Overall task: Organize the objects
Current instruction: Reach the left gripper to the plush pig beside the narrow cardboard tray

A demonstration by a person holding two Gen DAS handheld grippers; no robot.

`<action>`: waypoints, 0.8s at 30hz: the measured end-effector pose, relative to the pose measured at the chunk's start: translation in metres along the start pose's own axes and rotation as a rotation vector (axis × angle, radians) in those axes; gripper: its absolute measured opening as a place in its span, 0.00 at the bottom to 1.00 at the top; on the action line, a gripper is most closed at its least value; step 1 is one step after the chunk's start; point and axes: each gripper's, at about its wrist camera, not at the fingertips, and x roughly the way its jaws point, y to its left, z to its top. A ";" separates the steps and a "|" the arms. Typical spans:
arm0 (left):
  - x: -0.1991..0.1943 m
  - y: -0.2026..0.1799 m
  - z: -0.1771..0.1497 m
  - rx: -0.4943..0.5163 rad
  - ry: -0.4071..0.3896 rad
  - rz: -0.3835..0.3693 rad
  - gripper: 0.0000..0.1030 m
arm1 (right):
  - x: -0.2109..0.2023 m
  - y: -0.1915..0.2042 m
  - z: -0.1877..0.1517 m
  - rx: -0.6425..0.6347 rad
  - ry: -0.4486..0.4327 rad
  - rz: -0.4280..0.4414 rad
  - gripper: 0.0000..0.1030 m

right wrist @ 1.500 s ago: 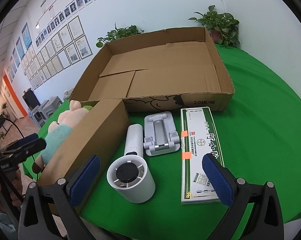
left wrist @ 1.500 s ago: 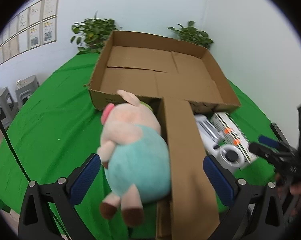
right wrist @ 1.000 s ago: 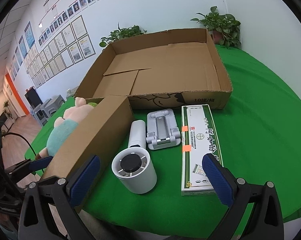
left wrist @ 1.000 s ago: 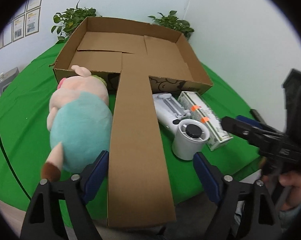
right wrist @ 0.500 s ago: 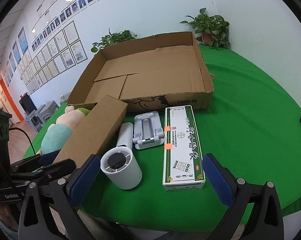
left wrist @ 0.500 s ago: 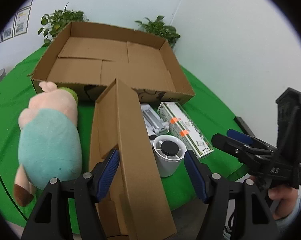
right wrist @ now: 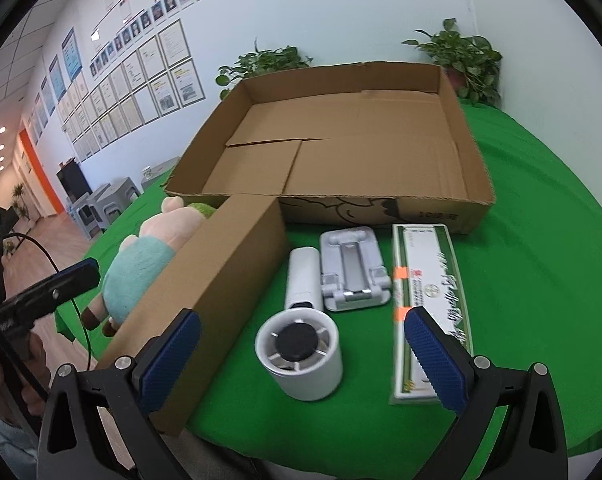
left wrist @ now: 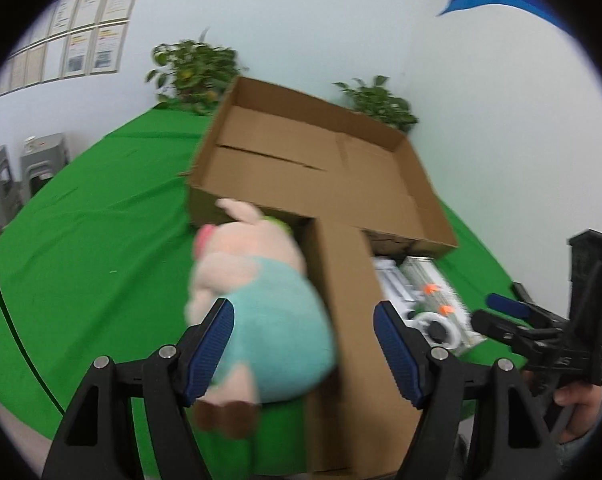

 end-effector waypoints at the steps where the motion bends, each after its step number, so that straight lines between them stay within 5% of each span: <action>1: 0.003 0.007 0.001 -0.007 0.010 0.015 0.70 | 0.002 0.003 0.002 -0.007 0.002 0.008 1.00; 6: 0.030 0.025 -0.002 -0.011 0.091 0.043 0.70 | 0.011 0.025 0.019 -0.041 0.014 0.094 1.00; 14: 0.042 0.036 -0.014 -0.097 0.141 -0.111 0.75 | 0.007 0.047 0.047 -0.054 0.037 0.253 1.00; 24: 0.027 0.036 -0.020 -0.083 0.111 -0.100 0.42 | 0.029 0.110 0.063 -0.164 0.142 0.369 1.00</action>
